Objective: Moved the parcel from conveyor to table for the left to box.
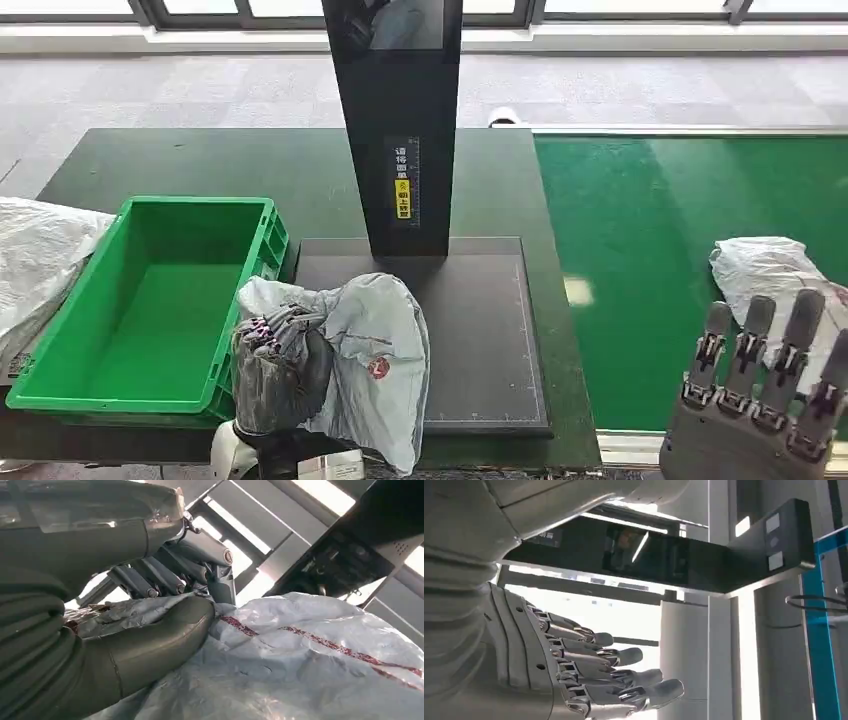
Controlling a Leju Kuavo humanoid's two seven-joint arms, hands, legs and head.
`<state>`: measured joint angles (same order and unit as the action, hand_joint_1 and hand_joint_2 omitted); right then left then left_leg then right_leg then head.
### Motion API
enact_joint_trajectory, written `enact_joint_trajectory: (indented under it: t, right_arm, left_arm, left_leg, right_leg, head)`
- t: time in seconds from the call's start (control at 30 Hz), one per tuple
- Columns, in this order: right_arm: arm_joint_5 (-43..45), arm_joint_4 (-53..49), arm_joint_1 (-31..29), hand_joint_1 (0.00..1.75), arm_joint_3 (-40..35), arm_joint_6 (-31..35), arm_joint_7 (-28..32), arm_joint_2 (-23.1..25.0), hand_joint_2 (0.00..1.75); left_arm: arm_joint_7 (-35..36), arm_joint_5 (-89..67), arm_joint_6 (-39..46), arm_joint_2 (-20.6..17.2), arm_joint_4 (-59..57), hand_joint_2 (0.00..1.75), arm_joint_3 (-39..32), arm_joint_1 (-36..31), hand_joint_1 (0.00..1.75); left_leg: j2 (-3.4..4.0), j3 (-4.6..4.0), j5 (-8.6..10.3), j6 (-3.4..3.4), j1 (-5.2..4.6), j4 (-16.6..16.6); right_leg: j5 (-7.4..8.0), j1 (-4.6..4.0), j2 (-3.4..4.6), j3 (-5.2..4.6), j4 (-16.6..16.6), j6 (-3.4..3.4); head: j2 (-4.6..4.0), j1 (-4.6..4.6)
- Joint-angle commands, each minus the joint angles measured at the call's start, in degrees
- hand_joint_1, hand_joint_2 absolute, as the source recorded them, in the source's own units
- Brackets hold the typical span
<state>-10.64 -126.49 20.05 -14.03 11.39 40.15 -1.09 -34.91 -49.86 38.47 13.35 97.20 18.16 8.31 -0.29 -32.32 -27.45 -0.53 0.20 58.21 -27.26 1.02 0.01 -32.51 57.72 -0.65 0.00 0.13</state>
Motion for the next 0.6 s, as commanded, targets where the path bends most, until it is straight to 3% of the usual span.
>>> enact_joint_trajectory:
  t: [0.03,0.13,0.23,0.27,0.3,0.4,0.43,0.5,0.53,0.6]
  right_arm:
    - [0.6,1.8,0.2,0.00,4.0,-0.5,-0.2,2.2,1.75]
    - [1.7,2.3,0.7,0.00,5.8,-1.5,-0.2,2.1,1.75]
    - [3.8,4.4,0.8,0.00,6.4,-2.0,-0.2,0.9,1.75]
    - [3.8,4.4,0.8,0.00,6.4,-2.0,-0.2,0.9,1.75]
    - [4.7,5.8,0.4,0.00,6.5,-2.8,-0.2,1.1,1.75]
    - [5.5,7.8,-0.7,0.00,6.3,-3.7,-0.2,0.9,1.75]
    - [6.4,9.1,-1.3,0.00,6.7,-4.8,-0.2,1.1,1.75]
    - [7.0,10.7,-2.9,0.00,7.3,-5.6,-0.2,1.6,1.75]
    - [7.0,10.7,-2.9,0.00,7.3,-5.6,-0.2,1.6,1.75]
    - [7.4,12.8,-4.5,0.00,8.4,-8.4,-0.2,2.7,1.75]
  left_arm:
    - [0.0,0.7,0.5,-2.1,2.6,1.75,-4.1,0.0,1.75]
    - [0.5,7.3,-1.5,-5.7,6.8,1.75,-8.6,-1.7,1.75]
    - [-3.0,23.1,-6.1,-7.5,6.7,1.75,-17.8,-3.9,1.75]
    - [-3.0,23.1,-6.1,-7.5,6.7,1.75,-17.8,-3.9,1.75]
    - [-4.3,30.0,-8.2,-9.0,3.7,1.75,-24.4,-7.5,1.75]
    - [-2.3,34.7,-10.2,-11.3,-0.4,1.75,-32.2,-13.5,1.75]
    - [-0.1,37.8,-11.2,-12.9,-3.8,1.75,-37.2,-19.1,1.75]
    - [3.3,38.9,-12.8,-17.7,-9.8,1.75,-41.2,-27.5,1.75]
    - [3.3,38.9,-12.8,-17.7,-9.8,1.75,-41.2,-27.5,1.75]
    - [5.3,36.8,-12.3,-19.9,-15.1,1.75,-45.0,-34.7,1.75]
  left_leg:
    - [0.06,0.05,0.03,-0.01,0.03,-0.1]
    - [0.06,0.05,0.06,-0.04,0.06,-0.1]
    - [0.11,0.09,0.10,-0.07,0.07,-0.2]
    - [0.16,0.13,0.10,-0.07,0.06,-0.2]
    - [0.09,0.11,0.07,-0.06,0.08,-0.1]
    - [0.08,0.12,0.15,-0.11,0.11,-0.2]
    - [0.05,0.09,0.20,-0.13,0.16,-0.2]
    - [-0.04,0.03,0.26,-0.22,0.27,-0.1]
    - [-0.03,0.01,0.32,-0.25,0.29,-0.2]
    - [-0.14,-0.06,0.41,-0.29,0.31,-0.1]
  right_leg:
    - [0.05,-0.04,0.03,0.05,-0.1,0.05]
    - [0.08,-0.07,0.04,0.02,-0.1,0.10]
    - [0.12,-0.09,0.08,0.03,-0.2,0.15]
    - [0.13,-0.08,0.14,0.04,-0.2,0.14]
    - [0.09,-0.12,0.08,0.08,-0.1,0.11]
    - [0.13,-0.14,0.06,0.07,-0.2,0.12]
    - [0.17,-0.18,0.03,0.05,-0.2,0.14]
    - [0.18,-0.28,-0.05,0.04,-0.1,0.17]
    - [0.23,-0.30,-0.04,0.01,-0.1,0.20]
    - [0.26,-0.32,-0.15,-0.05,-0.1,0.25]
  head:
    - [0.00,0.00]
    - [0.00,0.00]
    - [0.00,0.00]
    - [0.00,0.00]
    - [-0.02,0.00]
    - [0.00,0.00]
    - [0.00,0.00]
    - [0.00,0.00]
    - [0.00,0.00]
    - [0.00,0.02]
